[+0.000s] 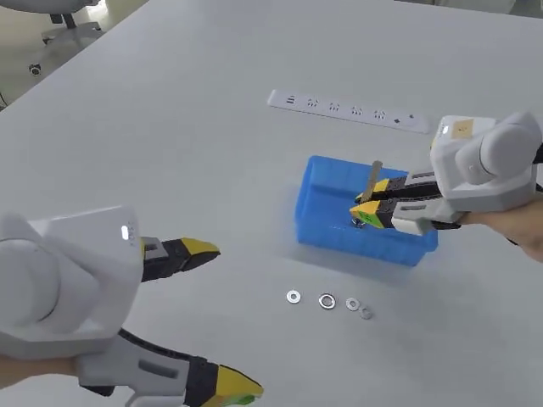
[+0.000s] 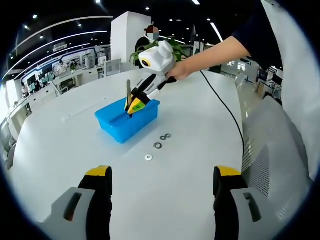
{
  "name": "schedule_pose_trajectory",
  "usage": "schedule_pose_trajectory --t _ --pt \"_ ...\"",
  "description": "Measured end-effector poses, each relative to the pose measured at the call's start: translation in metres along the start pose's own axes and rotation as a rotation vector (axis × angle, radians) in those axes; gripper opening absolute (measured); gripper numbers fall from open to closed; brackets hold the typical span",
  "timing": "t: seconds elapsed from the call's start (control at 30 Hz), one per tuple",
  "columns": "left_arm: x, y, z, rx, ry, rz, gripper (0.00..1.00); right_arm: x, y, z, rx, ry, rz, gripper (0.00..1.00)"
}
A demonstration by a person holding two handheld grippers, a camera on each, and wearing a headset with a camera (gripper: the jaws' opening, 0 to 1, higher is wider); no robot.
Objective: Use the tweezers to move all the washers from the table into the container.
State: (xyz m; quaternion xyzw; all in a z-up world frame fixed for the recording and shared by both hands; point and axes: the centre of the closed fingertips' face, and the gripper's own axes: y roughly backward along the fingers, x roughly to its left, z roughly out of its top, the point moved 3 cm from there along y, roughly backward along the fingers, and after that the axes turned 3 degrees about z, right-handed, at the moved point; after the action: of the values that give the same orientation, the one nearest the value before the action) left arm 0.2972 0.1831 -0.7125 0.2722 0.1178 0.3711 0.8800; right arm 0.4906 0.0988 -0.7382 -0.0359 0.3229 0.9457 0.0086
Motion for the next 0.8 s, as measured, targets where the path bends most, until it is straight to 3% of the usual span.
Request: schedule_pose_trajectory --t 0.33,0.5,0.6,0.8 --pt "-0.001 -0.003 0.004 -0.009 0.004 -0.011 0.88 0.000 0.001 0.000 0.000 -0.020 0.008 0.10" --pt "0.005 -0.004 0.011 -0.019 0.004 -0.005 0.88 0.001 0.002 0.000 -0.005 -0.018 0.007 0.09" --pt "0.014 -0.009 0.013 0.008 -0.040 -0.005 0.89 0.002 0.004 0.002 -0.010 -0.018 0.011 0.09" --pt "0.038 -0.019 0.038 -0.040 -0.050 0.007 0.87 -0.002 0.007 0.008 -0.021 -0.020 0.006 0.09"
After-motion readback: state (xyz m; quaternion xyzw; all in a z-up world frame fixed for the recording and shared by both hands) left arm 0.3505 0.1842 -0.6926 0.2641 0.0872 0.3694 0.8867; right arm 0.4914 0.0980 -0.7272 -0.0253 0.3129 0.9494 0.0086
